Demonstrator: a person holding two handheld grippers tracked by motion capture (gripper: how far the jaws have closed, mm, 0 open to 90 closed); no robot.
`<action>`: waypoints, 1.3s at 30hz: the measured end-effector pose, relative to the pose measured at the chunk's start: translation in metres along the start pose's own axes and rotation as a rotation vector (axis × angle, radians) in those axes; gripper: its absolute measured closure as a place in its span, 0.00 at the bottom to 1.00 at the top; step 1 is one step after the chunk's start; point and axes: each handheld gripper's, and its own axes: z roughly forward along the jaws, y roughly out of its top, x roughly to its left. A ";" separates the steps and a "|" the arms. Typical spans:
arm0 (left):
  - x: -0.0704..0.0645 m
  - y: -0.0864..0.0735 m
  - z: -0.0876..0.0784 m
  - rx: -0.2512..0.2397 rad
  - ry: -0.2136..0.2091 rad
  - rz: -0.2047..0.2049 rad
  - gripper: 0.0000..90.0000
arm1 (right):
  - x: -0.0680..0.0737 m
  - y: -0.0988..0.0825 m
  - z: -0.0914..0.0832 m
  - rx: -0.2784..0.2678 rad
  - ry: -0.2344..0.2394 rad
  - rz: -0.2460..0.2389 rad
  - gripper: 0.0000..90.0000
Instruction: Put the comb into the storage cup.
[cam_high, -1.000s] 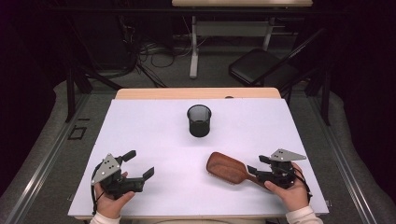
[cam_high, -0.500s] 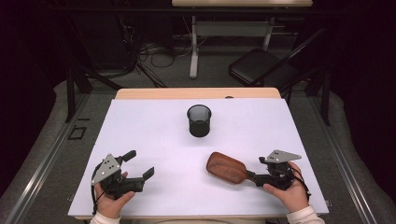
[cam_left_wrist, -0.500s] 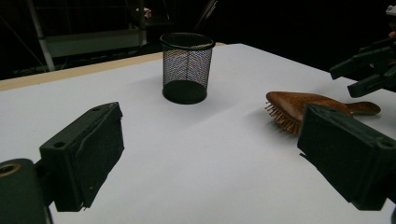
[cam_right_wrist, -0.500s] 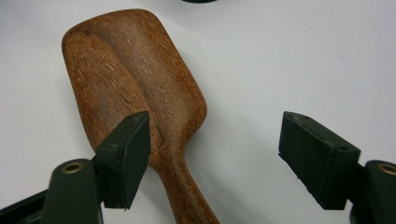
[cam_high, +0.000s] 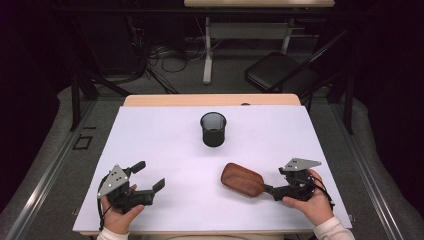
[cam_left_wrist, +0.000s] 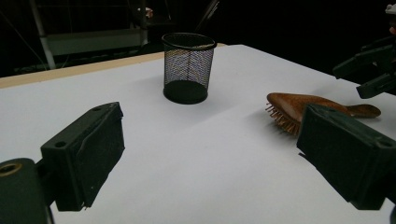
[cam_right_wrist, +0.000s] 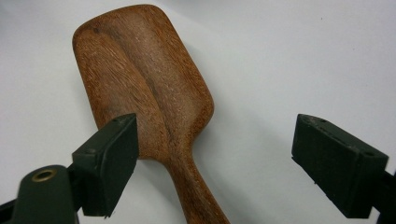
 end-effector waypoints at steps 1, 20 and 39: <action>0.000 0.000 0.000 0.000 0.000 0.000 0.08 | 0.000 0.001 0.000 0.006 0.002 0.003 0.16; 0.000 -0.001 0.000 0.000 0.002 -0.002 0.08 | 0.005 0.010 0.005 0.147 0.002 -0.094 0.16; -0.001 -0.001 0.000 0.001 -0.001 -0.003 0.09 | 0.010 0.017 0.007 0.223 0.015 -0.182 0.22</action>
